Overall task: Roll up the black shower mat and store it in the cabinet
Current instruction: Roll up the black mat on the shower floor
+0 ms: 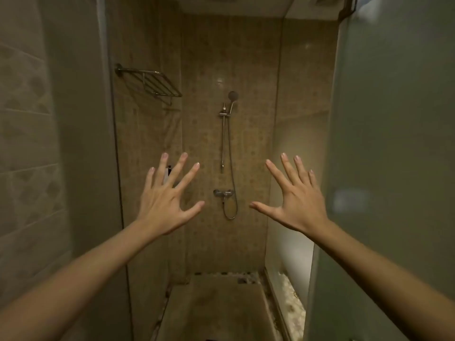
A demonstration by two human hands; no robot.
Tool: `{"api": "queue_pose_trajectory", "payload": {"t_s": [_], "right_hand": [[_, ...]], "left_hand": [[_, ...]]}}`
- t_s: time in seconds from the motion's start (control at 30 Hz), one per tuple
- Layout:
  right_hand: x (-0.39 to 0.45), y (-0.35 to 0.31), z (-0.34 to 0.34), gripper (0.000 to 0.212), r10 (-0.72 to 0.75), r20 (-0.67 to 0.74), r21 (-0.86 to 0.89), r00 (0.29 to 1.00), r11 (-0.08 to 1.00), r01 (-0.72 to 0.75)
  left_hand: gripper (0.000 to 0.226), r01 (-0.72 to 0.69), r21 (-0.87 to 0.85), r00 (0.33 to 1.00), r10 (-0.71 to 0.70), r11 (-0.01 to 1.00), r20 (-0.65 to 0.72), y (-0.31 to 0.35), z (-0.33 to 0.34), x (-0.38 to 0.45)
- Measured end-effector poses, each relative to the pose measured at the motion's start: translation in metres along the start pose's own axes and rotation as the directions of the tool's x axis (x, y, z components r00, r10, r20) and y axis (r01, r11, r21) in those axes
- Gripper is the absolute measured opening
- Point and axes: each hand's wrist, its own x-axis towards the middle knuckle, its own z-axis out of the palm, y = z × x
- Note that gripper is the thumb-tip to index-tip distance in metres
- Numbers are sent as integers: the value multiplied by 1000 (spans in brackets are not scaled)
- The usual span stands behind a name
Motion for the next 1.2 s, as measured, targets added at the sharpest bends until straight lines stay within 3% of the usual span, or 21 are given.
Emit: {"api": "queue_pose_trajectory", "payload": {"t_s": [0.17, 0.5, 0.87, 1.07, 1.2], "right_hand": [[2, 25, 21, 107, -1, -1, 9, 1000, 1000, 1], [16, 52, 107, 110, -16, 125, 107, 992, 994, 2], [60, 73, 265, 110, 20, 232, 125, 973, 991, -50], [93, 87, 353, 106, 97, 292, 117, 951, 984, -136], [98, 99, 399, 103, 145, 323, 92, 935, 979, -184]], "left_hand": [[88, 28, 20, 999, -28, 999, 17, 20, 31, 7], [86, 93, 26, 989, -96, 995, 114, 37, 108, -7], [86, 77, 12, 963, -77, 997, 259, -3, 262, 18], [86, 155, -105, 937, -113, 982, 331, -38, 355, 35], [86, 124, -126, 913, -64, 984, 402, -68, 408, 46]]}}
